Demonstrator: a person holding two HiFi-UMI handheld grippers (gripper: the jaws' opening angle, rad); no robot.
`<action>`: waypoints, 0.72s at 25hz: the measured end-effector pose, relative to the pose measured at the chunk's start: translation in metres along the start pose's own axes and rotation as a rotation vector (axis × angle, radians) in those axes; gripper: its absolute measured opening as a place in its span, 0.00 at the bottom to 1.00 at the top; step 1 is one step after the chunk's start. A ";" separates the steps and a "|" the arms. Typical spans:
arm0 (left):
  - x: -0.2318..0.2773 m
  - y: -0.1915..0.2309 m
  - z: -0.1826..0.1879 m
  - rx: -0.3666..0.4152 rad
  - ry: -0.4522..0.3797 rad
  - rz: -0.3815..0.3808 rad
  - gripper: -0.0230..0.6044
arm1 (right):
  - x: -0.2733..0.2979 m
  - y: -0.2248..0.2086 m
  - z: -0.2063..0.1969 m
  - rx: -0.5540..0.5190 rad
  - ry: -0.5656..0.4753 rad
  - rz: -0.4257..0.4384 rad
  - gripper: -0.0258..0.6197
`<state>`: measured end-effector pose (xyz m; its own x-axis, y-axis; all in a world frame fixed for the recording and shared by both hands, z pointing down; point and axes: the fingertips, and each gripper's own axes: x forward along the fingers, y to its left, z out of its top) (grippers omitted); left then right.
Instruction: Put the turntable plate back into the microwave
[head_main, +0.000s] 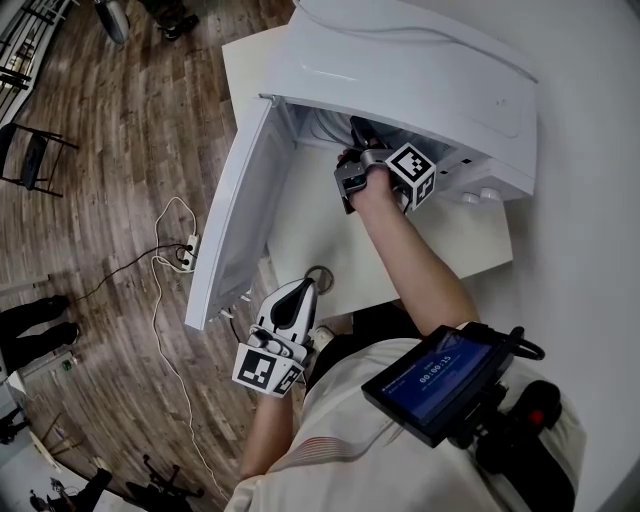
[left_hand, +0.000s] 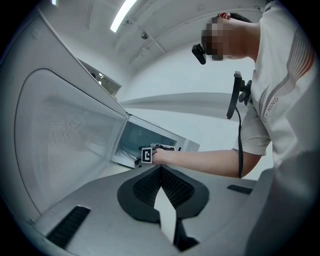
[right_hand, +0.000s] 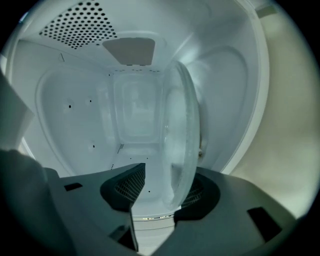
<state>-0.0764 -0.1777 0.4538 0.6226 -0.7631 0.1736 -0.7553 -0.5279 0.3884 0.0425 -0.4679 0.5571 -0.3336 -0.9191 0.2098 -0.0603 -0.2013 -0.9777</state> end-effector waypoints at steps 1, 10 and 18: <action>0.000 0.000 0.001 -0.001 -0.001 -0.001 0.05 | -0.001 0.000 0.000 0.007 0.000 -0.004 0.30; -0.005 0.001 -0.003 -0.015 -0.002 -0.002 0.05 | -0.004 0.004 -0.001 0.046 0.055 -0.037 0.42; -0.005 -0.001 0.000 -0.016 -0.013 -0.026 0.05 | -0.005 -0.003 -0.008 0.058 0.114 -0.073 0.43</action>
<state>-0.0785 -0.1733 0.4529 0.6395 -0.7538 0.1512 -0.7351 -0.5418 0.4076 0.0364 -0.4603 0.5587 -0.4356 -0.8573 0.2743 -0.0347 -0.2885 -0.9569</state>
